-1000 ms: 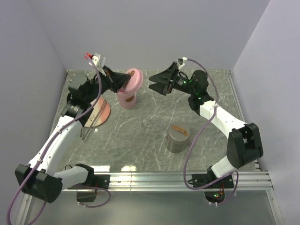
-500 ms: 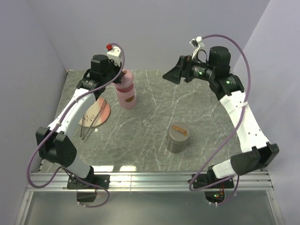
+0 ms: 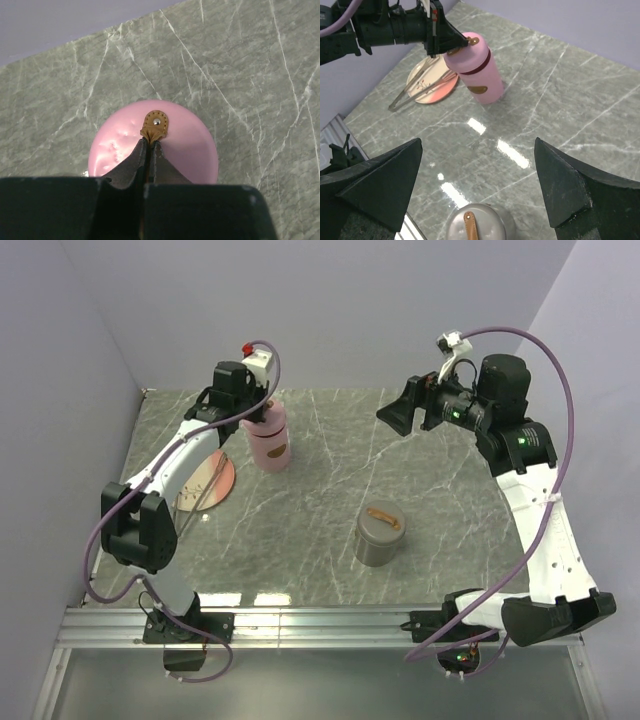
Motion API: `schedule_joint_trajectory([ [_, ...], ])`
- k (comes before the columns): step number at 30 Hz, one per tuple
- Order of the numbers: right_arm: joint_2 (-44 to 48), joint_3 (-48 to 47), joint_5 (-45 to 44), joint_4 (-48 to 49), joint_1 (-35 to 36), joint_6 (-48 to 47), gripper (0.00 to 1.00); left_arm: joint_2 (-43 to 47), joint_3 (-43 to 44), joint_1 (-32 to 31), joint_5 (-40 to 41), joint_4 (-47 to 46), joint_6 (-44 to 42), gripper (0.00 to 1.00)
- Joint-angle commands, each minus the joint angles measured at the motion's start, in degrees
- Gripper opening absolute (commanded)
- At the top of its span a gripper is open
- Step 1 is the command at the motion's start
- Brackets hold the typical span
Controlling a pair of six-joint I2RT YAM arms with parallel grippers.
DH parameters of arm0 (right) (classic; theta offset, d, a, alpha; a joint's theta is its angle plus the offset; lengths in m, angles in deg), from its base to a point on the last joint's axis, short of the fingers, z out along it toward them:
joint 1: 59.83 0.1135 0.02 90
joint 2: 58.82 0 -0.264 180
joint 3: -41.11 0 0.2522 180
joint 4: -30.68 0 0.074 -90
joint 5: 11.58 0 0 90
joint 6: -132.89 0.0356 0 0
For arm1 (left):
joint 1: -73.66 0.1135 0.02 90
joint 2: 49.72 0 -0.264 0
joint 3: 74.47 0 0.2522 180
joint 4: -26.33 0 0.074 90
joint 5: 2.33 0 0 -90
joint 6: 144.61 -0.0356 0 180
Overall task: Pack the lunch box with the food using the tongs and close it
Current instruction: Close the box lid on the packing box.
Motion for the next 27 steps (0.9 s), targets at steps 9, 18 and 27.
schedule_joint_trajectory([
  [9,0.62,1.78,1.23,2.37,-2.01,0.58,1.00,-1.25,-1.44,0.16,0.00,-6.20,2.47,0.00],
  [18,0.36,2.31,2.46,2.98,-2.54,1.46,1.00,-1.08,-4.43,0.16,0.61,-6.82,1.86,0.00],
  [27,0.35,3.10,2.72,3.33,-2.81,1.81,1.00,-1.87,-5.92,0.16,0.44,-7.61,1.59,0.00],
])
